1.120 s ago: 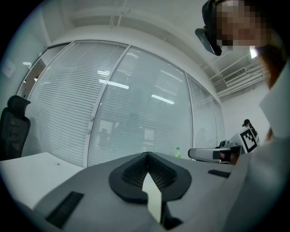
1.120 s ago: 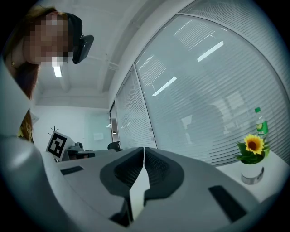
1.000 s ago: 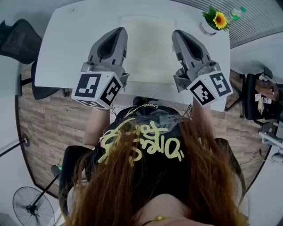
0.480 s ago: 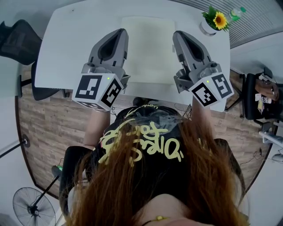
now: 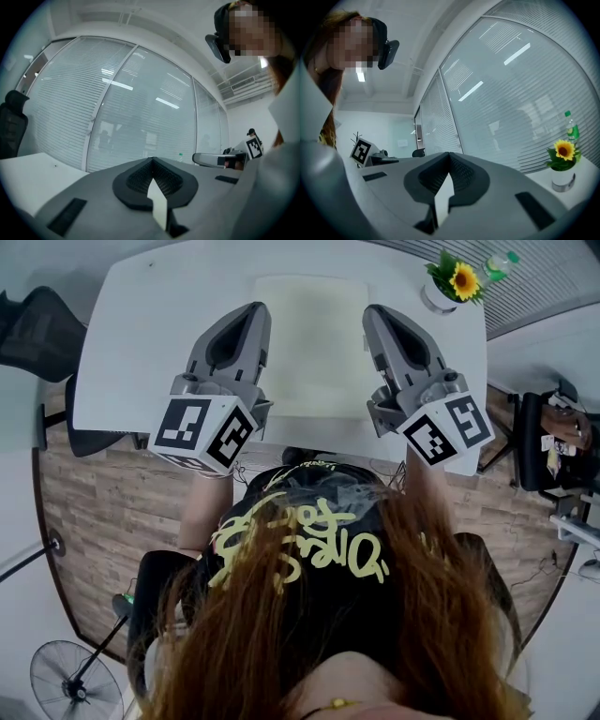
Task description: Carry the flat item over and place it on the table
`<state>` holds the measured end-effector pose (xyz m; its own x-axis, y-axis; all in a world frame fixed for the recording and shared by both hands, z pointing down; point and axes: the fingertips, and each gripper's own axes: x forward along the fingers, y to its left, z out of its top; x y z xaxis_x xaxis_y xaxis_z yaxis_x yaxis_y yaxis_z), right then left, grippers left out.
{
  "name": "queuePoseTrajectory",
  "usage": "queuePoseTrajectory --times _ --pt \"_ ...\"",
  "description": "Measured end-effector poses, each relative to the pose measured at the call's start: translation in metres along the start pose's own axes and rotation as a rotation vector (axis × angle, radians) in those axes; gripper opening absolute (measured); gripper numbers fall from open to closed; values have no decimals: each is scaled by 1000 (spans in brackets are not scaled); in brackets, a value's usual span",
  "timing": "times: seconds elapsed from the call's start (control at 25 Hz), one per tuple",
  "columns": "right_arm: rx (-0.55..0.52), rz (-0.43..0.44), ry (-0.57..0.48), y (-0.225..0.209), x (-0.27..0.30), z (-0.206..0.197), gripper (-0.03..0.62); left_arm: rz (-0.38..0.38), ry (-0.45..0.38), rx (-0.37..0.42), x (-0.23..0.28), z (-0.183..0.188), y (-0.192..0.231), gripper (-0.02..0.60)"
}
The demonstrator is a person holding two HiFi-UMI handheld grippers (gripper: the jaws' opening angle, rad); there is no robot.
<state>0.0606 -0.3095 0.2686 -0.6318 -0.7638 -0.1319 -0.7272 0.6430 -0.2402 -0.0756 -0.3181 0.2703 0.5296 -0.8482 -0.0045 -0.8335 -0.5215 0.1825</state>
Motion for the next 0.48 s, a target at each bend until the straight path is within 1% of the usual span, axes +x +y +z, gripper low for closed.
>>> queuePoseTrajectory --times 0.12,0.2,0.36,0.48 --pt "-16 -1 5 1 1 0 3 22 11 68 0 -1 0 -5" --pt "-32 -4 6 1 1 1 3 22 12 94 1 -1 -3 -5" --pt "-107 -46 -6 -2 0 5 3 19 14 104 4 -1 -4 -5" --pt "-114 -45 3 -2 -1 4 3 19 10 101 4 1 -4 -5"
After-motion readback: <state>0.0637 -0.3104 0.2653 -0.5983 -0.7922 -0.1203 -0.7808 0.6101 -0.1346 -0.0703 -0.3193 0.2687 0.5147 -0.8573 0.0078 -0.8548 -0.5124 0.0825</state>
